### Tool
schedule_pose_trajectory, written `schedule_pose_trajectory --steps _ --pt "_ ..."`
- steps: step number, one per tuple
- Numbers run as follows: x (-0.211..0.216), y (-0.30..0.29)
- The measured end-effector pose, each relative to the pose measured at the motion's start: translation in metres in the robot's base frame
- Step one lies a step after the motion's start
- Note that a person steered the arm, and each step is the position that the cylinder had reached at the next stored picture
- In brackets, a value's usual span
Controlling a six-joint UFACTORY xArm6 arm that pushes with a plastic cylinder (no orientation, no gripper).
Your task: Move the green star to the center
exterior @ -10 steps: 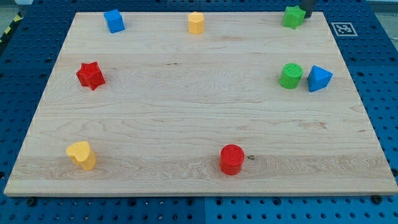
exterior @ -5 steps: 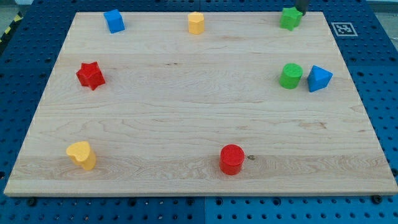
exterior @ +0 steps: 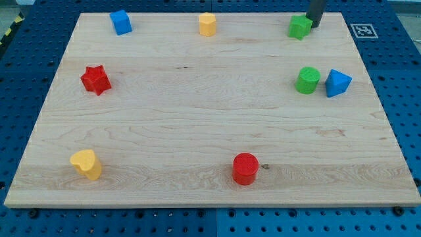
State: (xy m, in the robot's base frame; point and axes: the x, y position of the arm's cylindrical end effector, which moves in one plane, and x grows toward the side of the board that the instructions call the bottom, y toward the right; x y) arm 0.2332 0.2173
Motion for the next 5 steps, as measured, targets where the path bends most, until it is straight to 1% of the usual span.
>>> schedule_pose_trajectory --steps 1,2,3,4,5 --pt "0.001 0.000" --pt "0.015 -0.006" --pt "0.013 -0.010" --pt "-0.002 -0.023" --pt "0.010 -0.034"
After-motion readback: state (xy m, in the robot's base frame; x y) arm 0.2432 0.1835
